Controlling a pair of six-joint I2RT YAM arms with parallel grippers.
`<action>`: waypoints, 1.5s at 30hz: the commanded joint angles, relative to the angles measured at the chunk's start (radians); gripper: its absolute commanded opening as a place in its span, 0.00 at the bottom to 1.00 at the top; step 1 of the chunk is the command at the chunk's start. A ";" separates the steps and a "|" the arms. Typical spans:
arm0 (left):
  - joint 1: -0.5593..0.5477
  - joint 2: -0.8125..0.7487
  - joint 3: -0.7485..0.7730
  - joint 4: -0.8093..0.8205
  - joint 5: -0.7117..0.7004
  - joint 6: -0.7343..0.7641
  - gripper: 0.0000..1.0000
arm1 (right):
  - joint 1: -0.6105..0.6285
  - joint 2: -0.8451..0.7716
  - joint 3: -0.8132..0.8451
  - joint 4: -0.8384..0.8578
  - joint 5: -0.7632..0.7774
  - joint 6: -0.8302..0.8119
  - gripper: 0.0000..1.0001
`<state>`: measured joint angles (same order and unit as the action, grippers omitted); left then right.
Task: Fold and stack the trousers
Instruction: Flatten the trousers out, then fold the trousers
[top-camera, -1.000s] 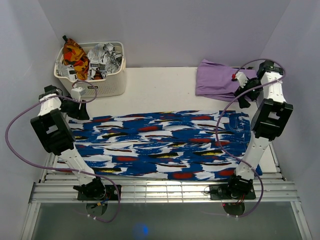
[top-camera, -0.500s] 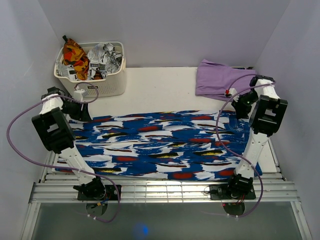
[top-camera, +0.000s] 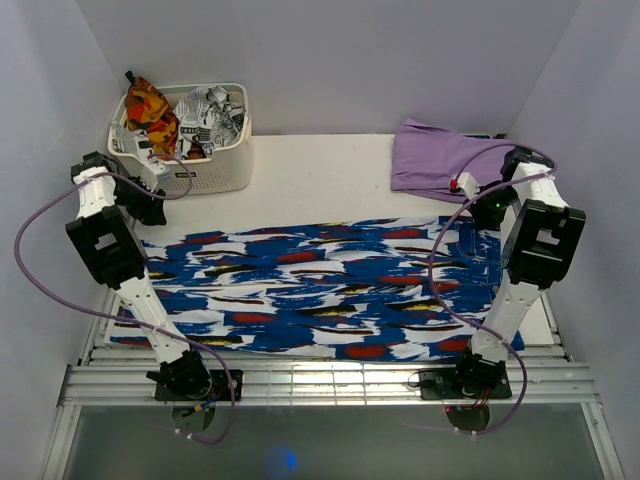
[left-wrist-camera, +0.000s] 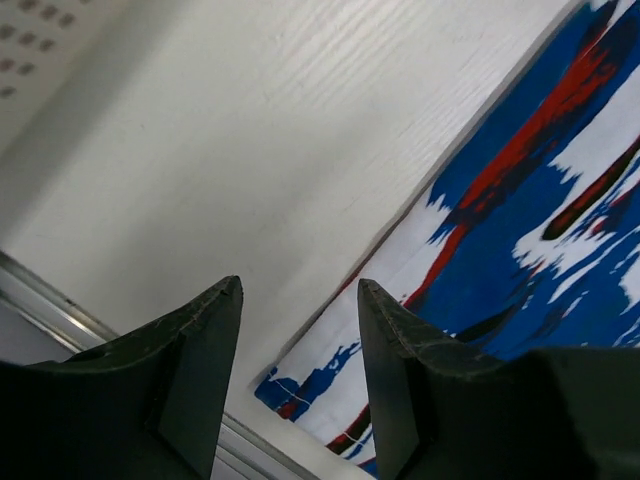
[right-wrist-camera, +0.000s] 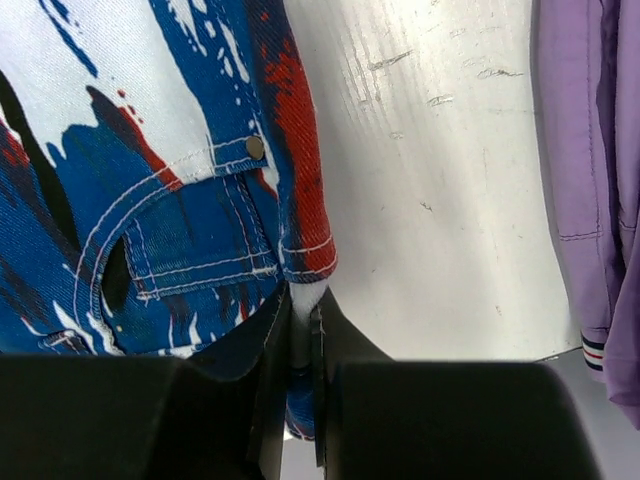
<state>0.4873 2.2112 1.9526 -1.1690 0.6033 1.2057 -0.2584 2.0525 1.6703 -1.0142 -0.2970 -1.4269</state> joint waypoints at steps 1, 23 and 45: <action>0.028 0.076 0.092 -0.174 -0.048 0.195 0.61 | 0.001 -0.006 0.034 0.023 0.016 -0.023 0.08; 0.085 0.108 0.067 -0.044 -0.076 0.194 0.00 | -0.002 0.017 0.152 0.060 0.056 0.049 0.08; 0.693 -0.772 -0.891 -0.015 0.084 0.687 0.00 | -0.257 -0.952 -0.765 0.055 -0.071 -0.427 0.08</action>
<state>1.0828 1.4578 1.1995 -1.1641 0.7536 1.6260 -0.4572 1.1709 1.0698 -0.9451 -0.4042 -1.6535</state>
